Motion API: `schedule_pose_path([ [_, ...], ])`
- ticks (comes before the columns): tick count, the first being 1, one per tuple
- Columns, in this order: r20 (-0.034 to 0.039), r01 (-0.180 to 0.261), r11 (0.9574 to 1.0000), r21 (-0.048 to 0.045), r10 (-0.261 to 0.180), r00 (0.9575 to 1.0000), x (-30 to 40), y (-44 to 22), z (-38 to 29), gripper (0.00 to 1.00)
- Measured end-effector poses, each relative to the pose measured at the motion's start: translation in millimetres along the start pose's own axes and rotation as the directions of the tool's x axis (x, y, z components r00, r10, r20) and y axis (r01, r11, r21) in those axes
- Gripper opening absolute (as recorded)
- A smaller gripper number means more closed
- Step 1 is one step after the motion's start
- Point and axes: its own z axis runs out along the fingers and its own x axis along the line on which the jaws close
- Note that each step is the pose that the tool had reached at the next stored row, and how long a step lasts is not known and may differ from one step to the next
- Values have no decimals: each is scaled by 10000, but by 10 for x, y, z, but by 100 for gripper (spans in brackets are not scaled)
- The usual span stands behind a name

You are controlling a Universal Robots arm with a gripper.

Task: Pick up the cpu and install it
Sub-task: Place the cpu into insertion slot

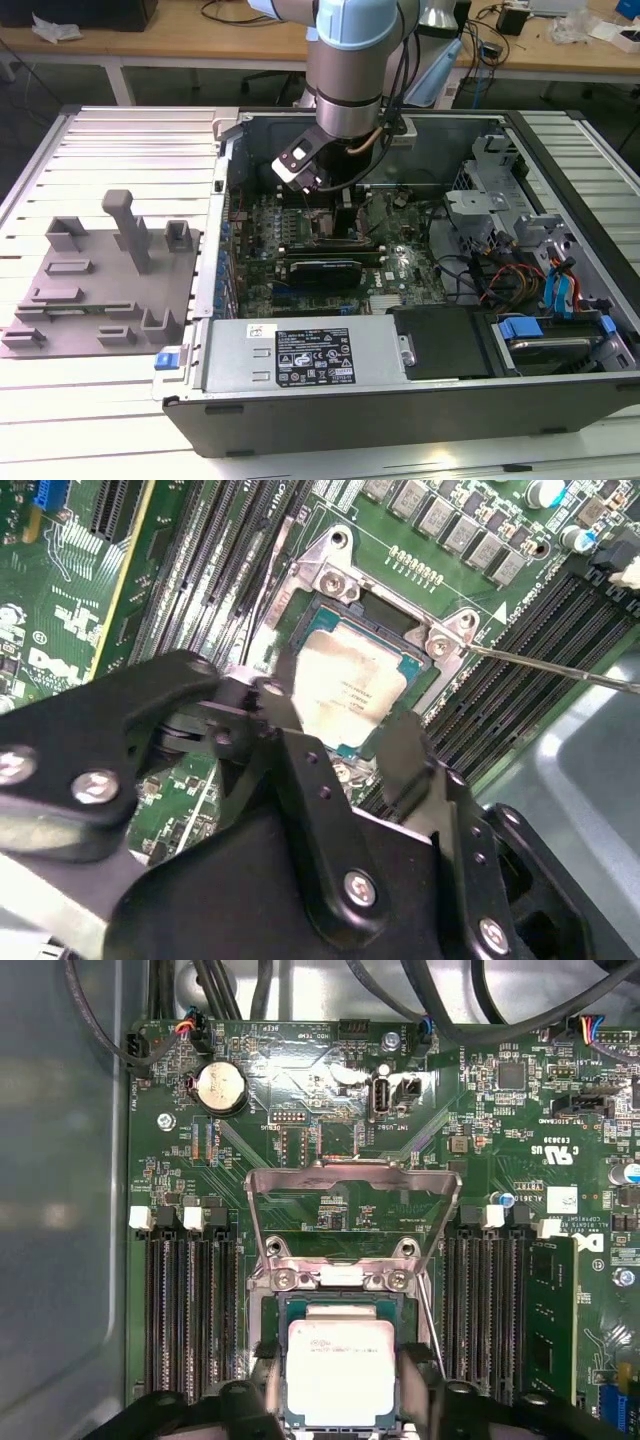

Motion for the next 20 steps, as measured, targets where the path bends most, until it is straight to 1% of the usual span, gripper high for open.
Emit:
schedule_pose_path([
  [2,-1,0,10000,0,0,10000,0,0,-1,47],
  [3,0,0,10000,-1,0,10000,0,0,-2,47],
  [4,0,0,10000,0,0,10000,0,0,-3,35],
  [5,-1,0,10000,0,0,10000,0,0,-4,29],
  [6,-1,0,10000,0,0,10000,0,0,-6,17],
  [7,0,0,10000,-1,0,10000,0,0,-6,11],
  [12,-1,15,10000,-1,-15,10000,0,0,-9,11],
  [15,-3,202,9998,0,-202,9998,-1,-1,-8,11],
  [20,-7,219,9998,-2,-219,9998,0,-7,-2,11],
])
